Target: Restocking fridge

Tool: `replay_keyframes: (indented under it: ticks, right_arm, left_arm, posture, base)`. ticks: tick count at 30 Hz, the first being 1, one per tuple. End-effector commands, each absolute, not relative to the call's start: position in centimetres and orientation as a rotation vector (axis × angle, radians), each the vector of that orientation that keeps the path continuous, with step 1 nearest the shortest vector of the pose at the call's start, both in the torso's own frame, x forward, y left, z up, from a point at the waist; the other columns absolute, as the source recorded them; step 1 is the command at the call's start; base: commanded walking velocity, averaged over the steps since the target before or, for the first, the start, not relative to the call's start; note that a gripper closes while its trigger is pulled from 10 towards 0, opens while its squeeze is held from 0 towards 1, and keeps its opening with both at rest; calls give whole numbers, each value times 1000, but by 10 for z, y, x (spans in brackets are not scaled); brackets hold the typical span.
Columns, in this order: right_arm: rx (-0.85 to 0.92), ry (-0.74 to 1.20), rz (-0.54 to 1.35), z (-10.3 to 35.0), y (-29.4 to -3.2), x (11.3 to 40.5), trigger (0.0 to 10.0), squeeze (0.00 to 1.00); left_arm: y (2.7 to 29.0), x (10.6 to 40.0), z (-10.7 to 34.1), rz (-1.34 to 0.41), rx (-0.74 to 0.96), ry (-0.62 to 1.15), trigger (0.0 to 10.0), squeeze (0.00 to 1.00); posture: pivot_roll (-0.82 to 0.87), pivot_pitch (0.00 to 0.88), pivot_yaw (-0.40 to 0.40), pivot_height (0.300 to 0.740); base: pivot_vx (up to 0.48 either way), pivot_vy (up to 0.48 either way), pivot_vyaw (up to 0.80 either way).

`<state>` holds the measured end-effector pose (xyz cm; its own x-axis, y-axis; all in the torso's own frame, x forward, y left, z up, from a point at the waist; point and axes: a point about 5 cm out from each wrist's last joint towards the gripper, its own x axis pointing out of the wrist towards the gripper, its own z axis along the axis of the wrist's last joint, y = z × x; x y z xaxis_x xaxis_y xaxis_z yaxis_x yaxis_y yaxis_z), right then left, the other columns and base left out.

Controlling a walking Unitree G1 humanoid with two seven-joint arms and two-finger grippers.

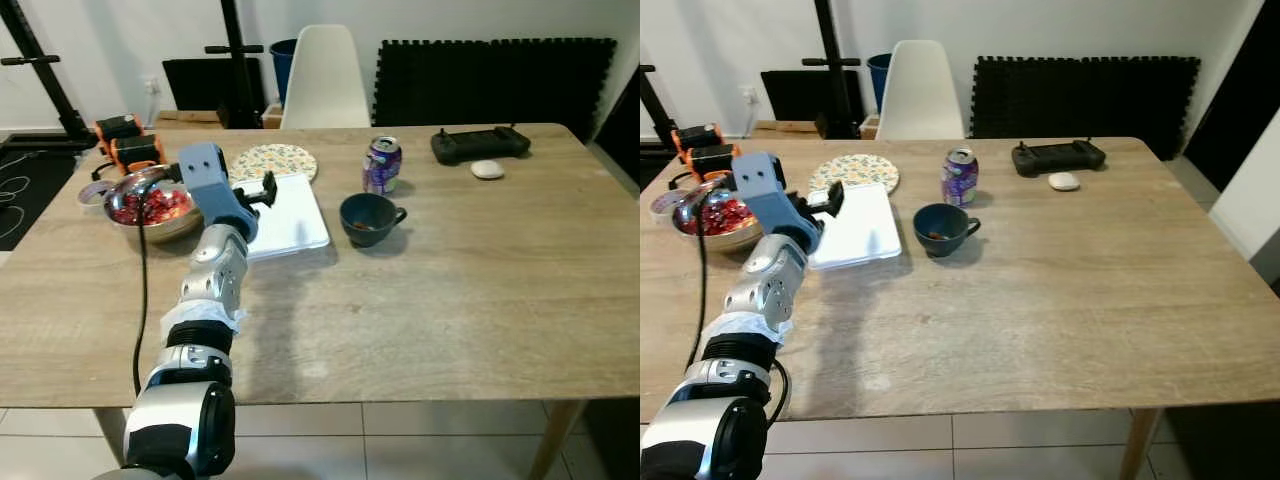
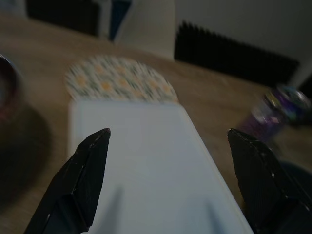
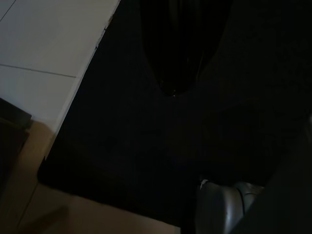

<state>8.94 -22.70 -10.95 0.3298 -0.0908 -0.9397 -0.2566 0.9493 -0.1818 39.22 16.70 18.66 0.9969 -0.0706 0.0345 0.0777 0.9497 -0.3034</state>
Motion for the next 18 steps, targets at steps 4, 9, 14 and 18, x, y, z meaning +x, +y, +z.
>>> replay_keyframes:
  ticks: [4,9,14,18]
  right_arm:
    - [-327,1242,111,-109,-230,87,10000,0]
    - [-328,1243,112,-109,-230,86,10000,0]
    - [-330,1244,111,-109,-231,86,10000,0]
    - [-332,1243,111,-109,-231,86,10000,0]
  left_arm:
    - [168,388,164,-16,-333,117,10000,0]
    - [173,385,158,35,-341,165,10000,0]
    - [176,385,157,66,-325,168,10000,0]
    - [176,384,152,83,-325,185,10000,0]
  posture:
    - [-64,100,6,740]
    - [-66,99,7,740]
    - [-67,93,7,740]
    - [-70,94,8,740]
  base:
    - [0,0,0]
    - [0,0,0]
    - [0,0,0]
    - [0,0,0]
